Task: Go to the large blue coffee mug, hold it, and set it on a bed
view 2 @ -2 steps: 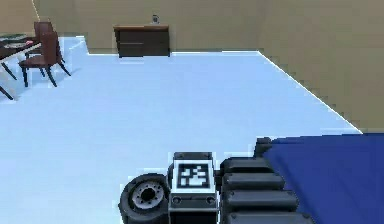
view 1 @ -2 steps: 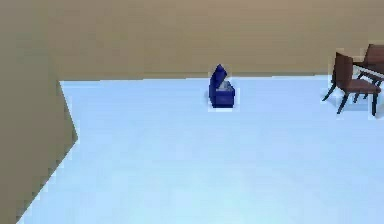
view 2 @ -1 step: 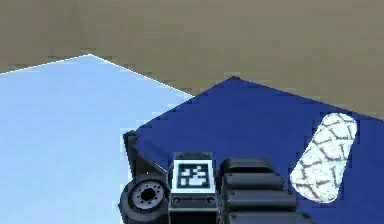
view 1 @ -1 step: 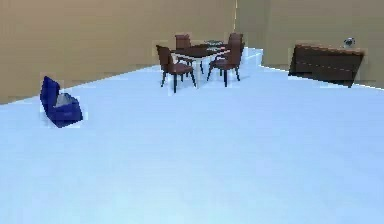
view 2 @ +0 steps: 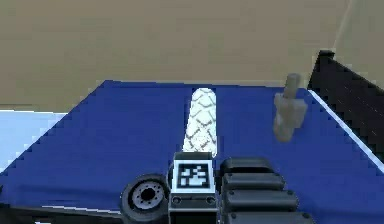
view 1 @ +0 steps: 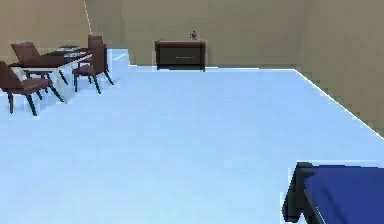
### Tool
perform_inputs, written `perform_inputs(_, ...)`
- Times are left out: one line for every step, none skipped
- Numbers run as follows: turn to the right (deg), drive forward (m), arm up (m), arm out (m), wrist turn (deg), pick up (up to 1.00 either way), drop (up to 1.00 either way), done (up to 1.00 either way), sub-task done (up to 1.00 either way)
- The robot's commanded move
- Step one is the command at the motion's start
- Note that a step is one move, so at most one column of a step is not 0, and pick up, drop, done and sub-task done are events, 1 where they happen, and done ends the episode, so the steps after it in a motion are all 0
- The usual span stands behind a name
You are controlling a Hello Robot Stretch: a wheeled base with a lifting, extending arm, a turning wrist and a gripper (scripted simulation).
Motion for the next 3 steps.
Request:
perform_inputs(45.0, 0.0, 0.0, 0.0, 0.0, 0.0, 0.0, 0.0, 0.0)
perform_inputs(27.0, 0.0, 0.0, 0.0, 0.0, 0.0, 0.0, 0.0, 0.0)
perform_inputs(0.0, 0.25, 0.0, 0.0, 0.0, 0.0, 0.0, 0.0, 0.0)
